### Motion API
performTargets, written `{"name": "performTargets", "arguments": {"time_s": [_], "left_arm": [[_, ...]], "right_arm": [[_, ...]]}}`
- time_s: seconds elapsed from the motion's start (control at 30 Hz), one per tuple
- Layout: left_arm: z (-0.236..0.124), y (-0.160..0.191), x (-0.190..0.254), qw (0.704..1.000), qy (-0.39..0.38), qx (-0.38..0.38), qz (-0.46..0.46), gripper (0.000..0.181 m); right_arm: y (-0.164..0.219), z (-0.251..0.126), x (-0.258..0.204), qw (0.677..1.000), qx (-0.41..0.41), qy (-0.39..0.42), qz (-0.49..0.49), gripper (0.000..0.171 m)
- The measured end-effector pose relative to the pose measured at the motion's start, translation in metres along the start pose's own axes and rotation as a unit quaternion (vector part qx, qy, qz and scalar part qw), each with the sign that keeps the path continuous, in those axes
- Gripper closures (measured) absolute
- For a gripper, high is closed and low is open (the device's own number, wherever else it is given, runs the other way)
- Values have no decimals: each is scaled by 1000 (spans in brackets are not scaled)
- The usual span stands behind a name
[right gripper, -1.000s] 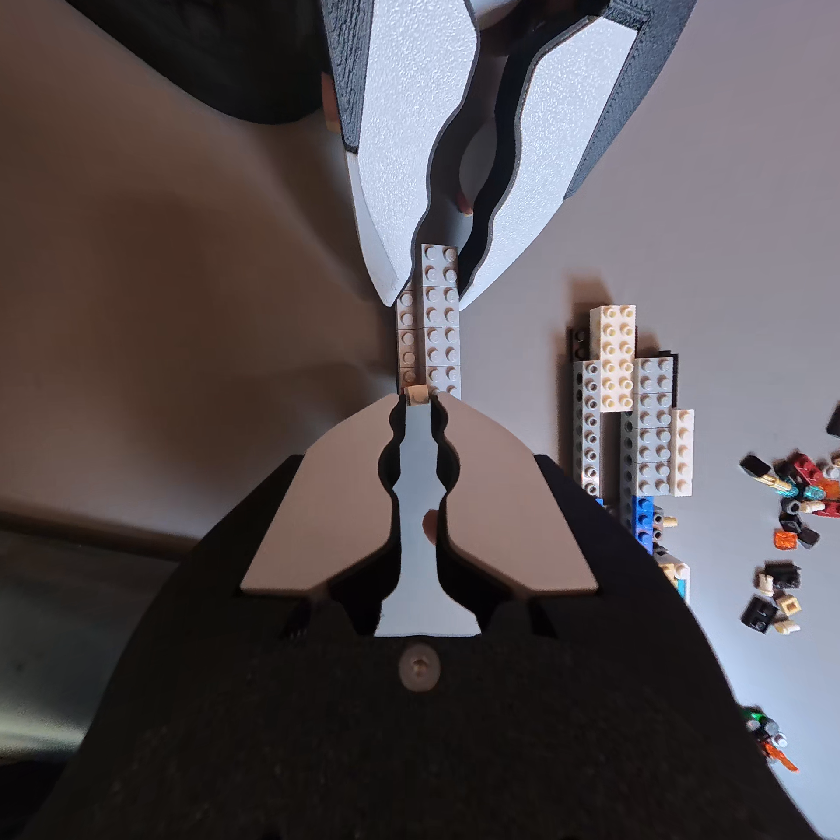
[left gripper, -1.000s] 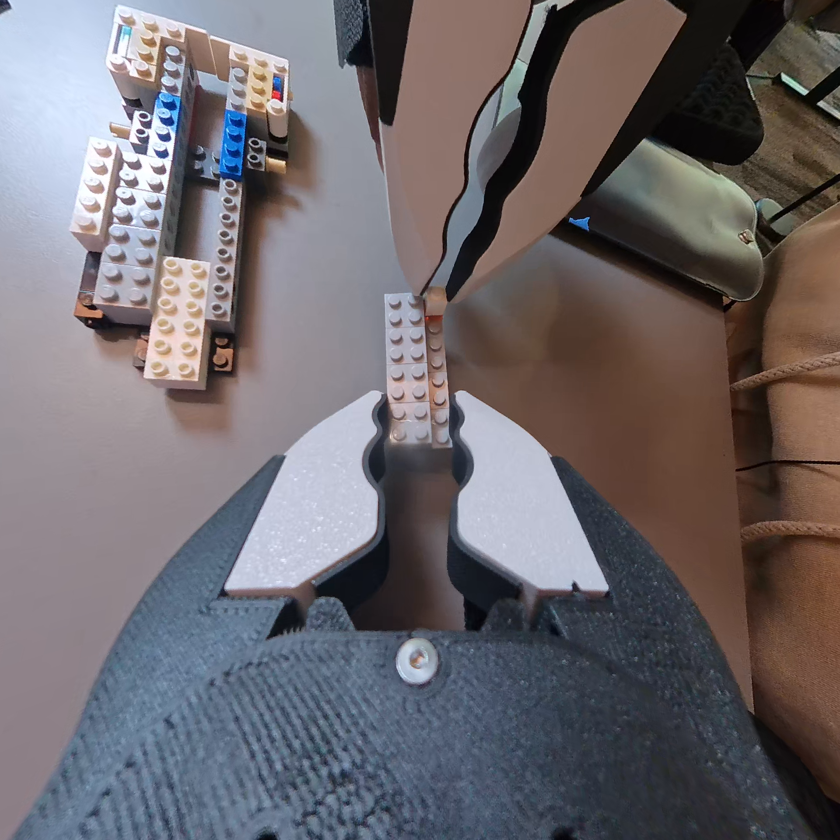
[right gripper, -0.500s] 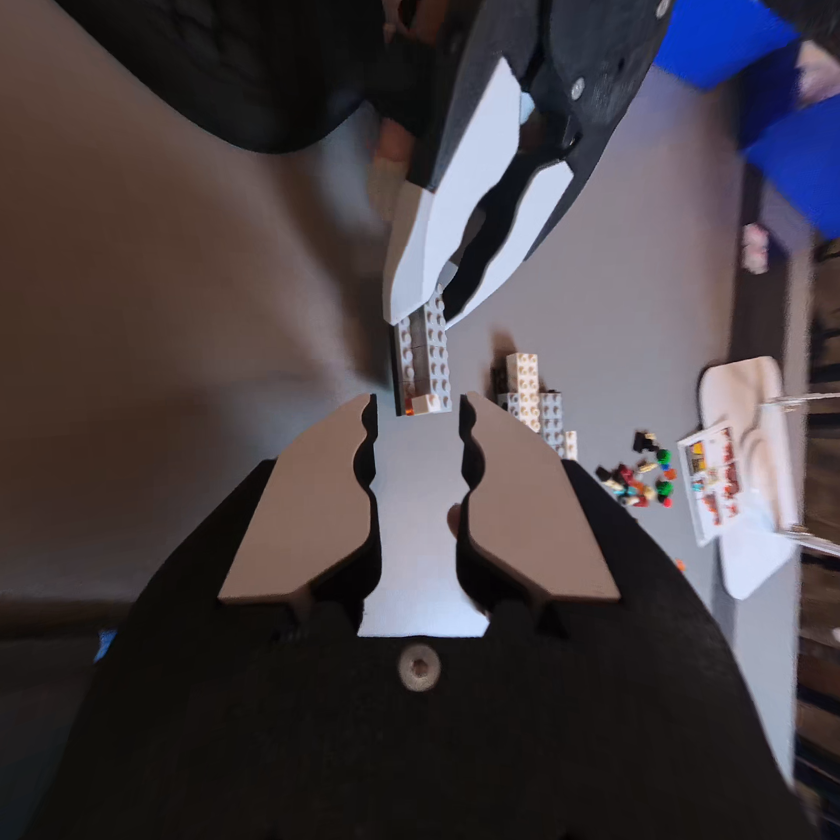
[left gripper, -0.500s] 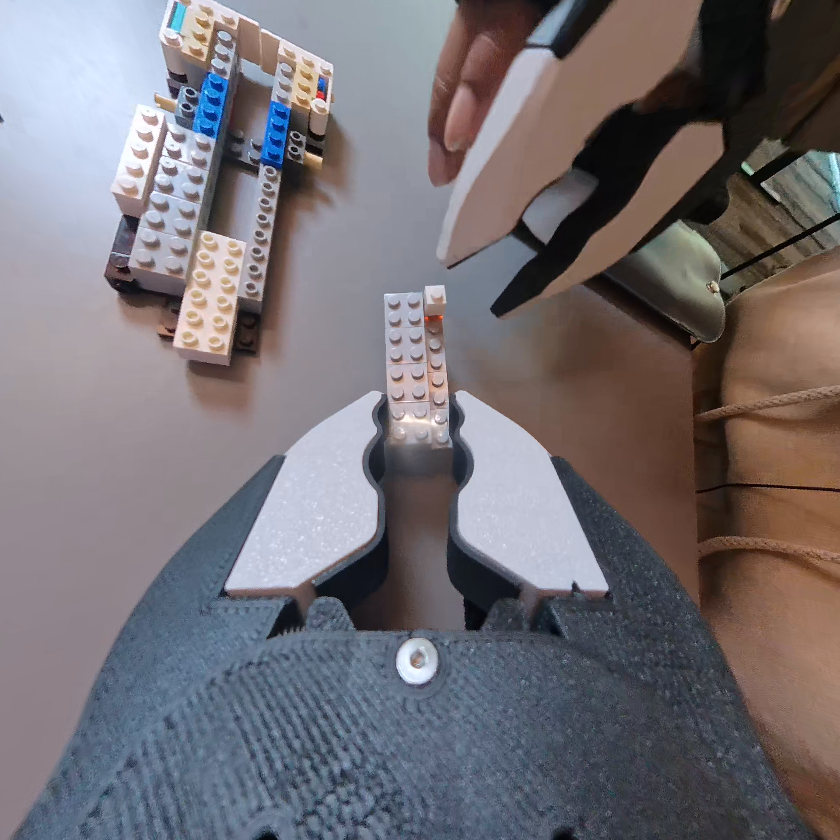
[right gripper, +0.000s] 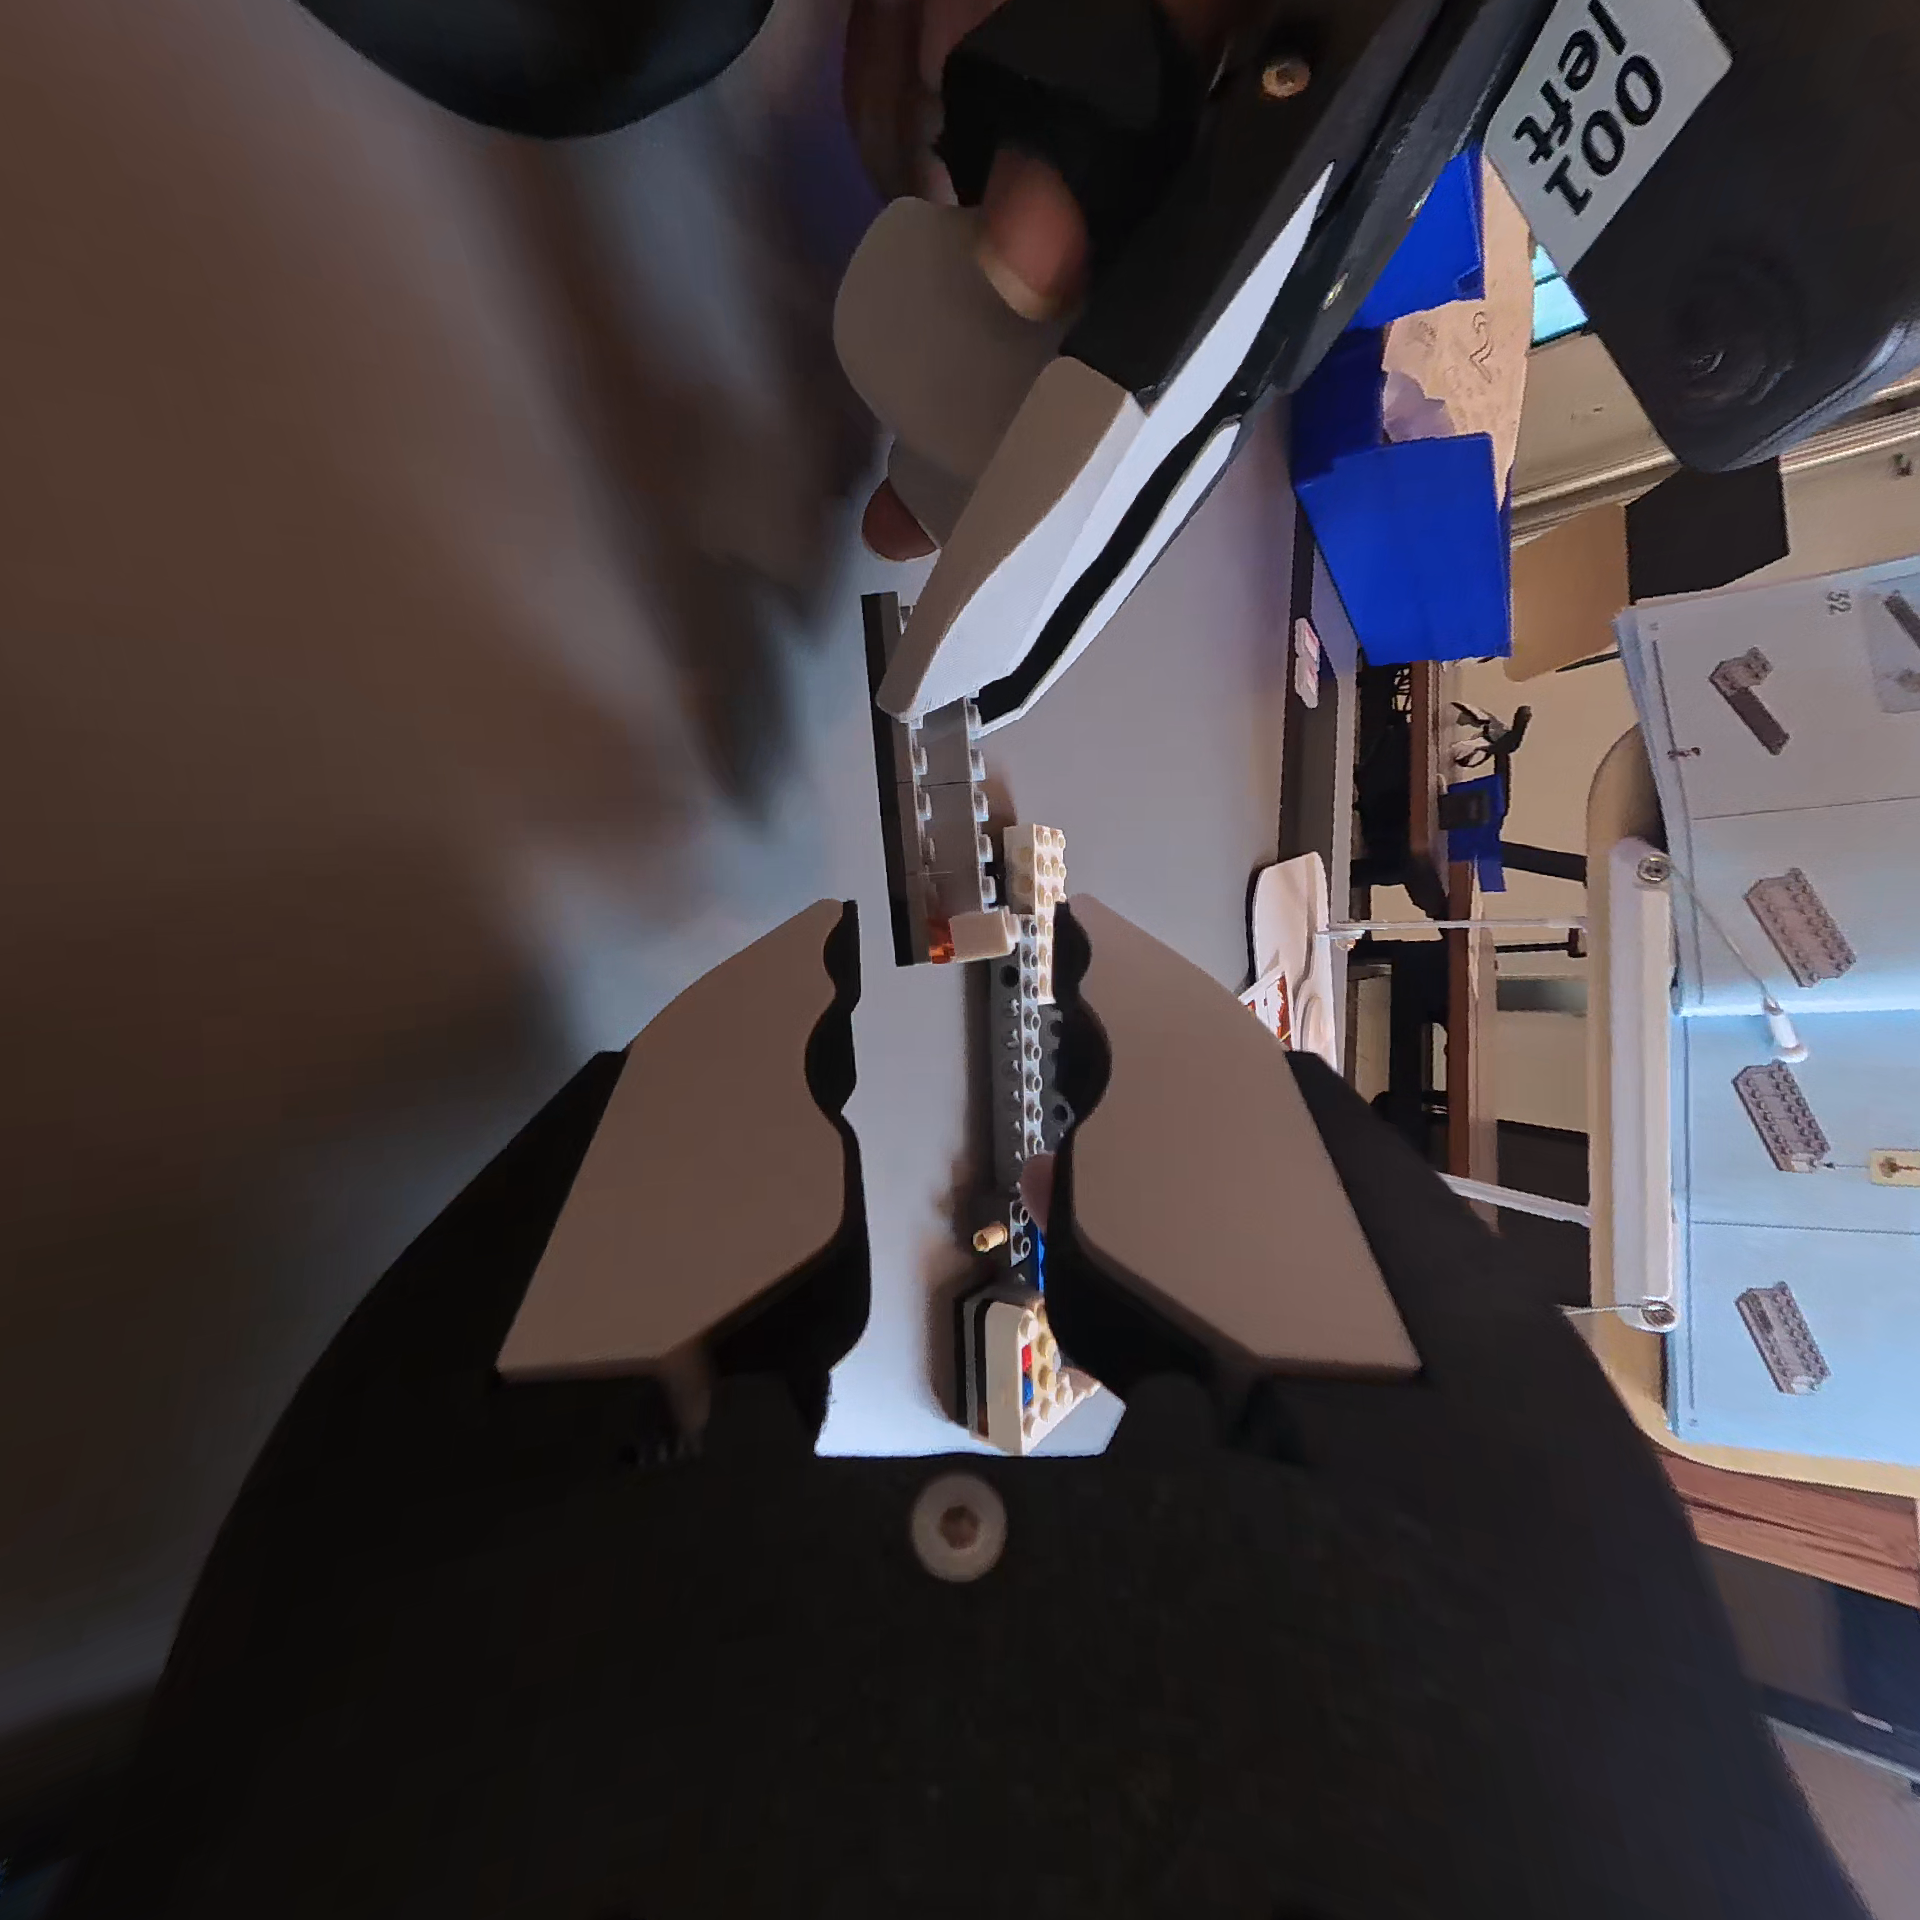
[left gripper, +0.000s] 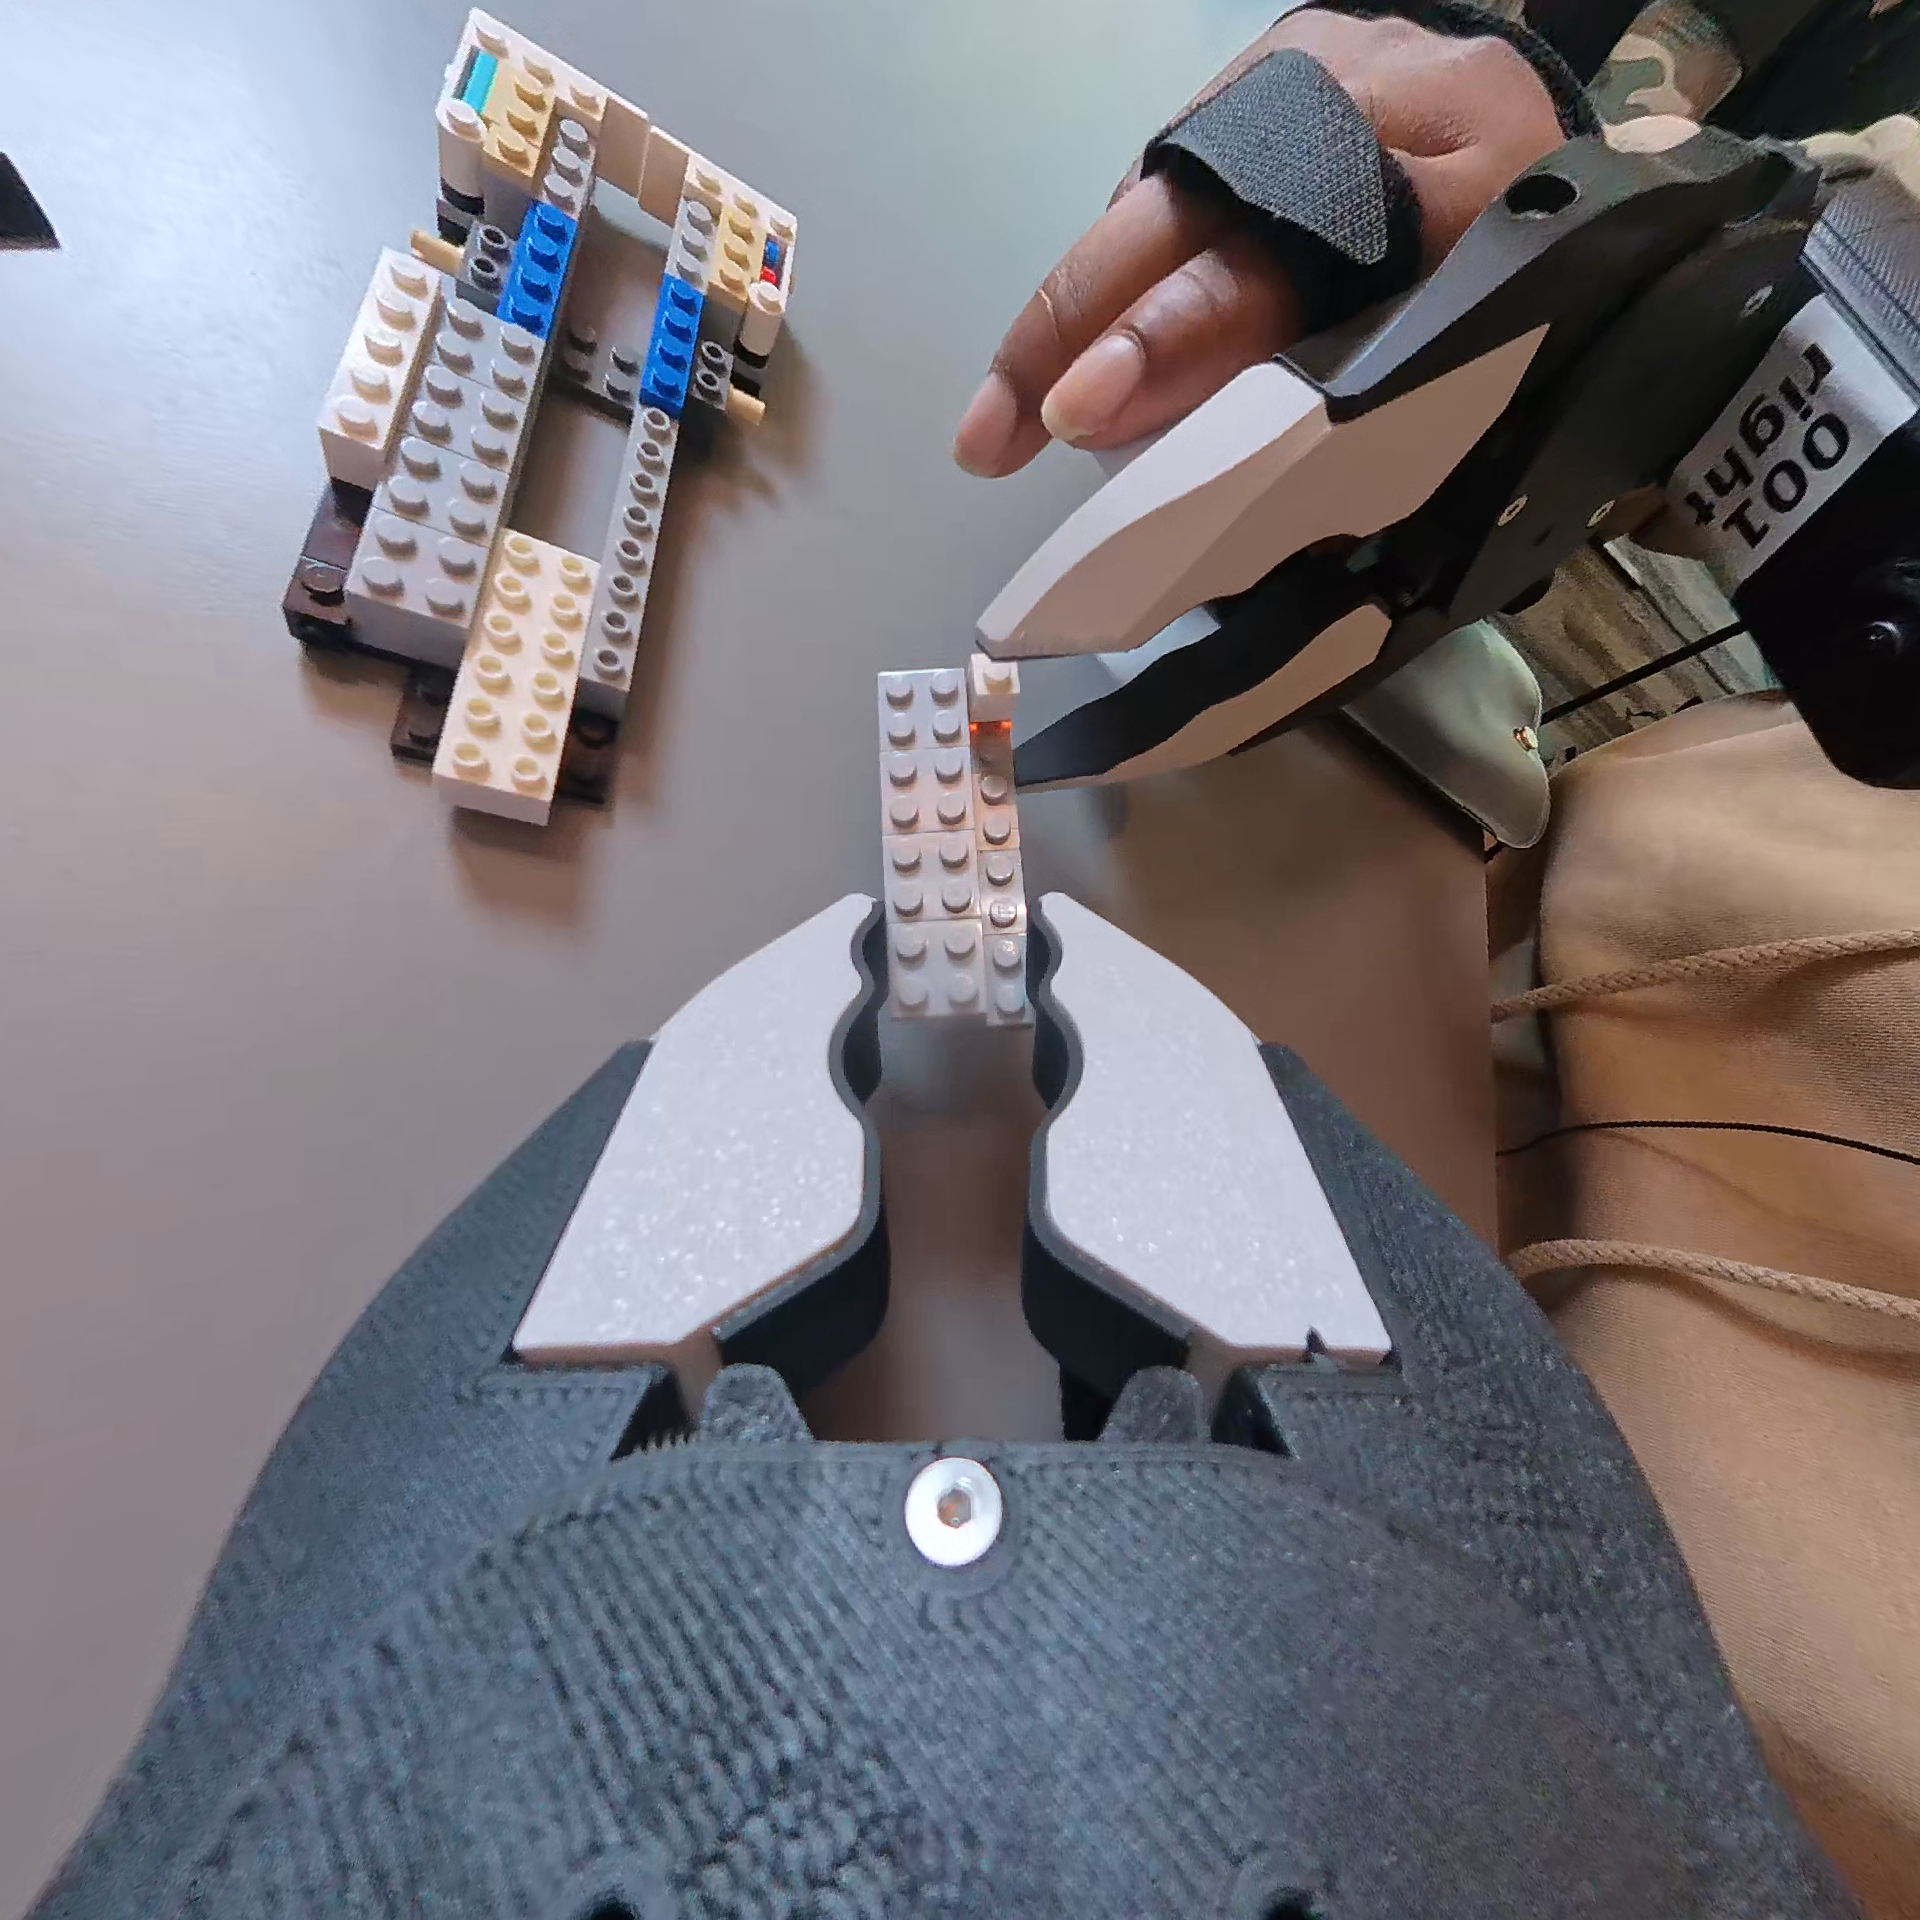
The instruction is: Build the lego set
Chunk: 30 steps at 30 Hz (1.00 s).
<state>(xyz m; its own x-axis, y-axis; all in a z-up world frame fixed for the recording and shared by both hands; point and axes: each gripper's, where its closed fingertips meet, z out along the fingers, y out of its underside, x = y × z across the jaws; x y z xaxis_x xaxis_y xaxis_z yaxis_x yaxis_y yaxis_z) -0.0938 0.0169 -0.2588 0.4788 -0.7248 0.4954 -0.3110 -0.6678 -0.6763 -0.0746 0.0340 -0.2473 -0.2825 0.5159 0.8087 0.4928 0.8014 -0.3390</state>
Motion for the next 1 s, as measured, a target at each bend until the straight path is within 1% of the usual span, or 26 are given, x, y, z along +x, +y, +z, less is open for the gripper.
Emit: {"name": "performTargets", "arguments": {"time_s": [0.1,0.2,0.57,1.0], "left_arm": [[-1,-2,3,1000,10,6,-2,156],[-2,-3,6,1000,16,8,1,156],[-12,-14,17,998,54,40,-6,156],[-18,-20,25,994,88,61,-4,156]], "right_arm": [[0,2,1,1000,-1,7,-3,140],[-1,2,3,1000,4,11,4,146],[-8,-6,11,997,37,12,63,147],[-16,-14,20,995,66,22,78,147]]}}
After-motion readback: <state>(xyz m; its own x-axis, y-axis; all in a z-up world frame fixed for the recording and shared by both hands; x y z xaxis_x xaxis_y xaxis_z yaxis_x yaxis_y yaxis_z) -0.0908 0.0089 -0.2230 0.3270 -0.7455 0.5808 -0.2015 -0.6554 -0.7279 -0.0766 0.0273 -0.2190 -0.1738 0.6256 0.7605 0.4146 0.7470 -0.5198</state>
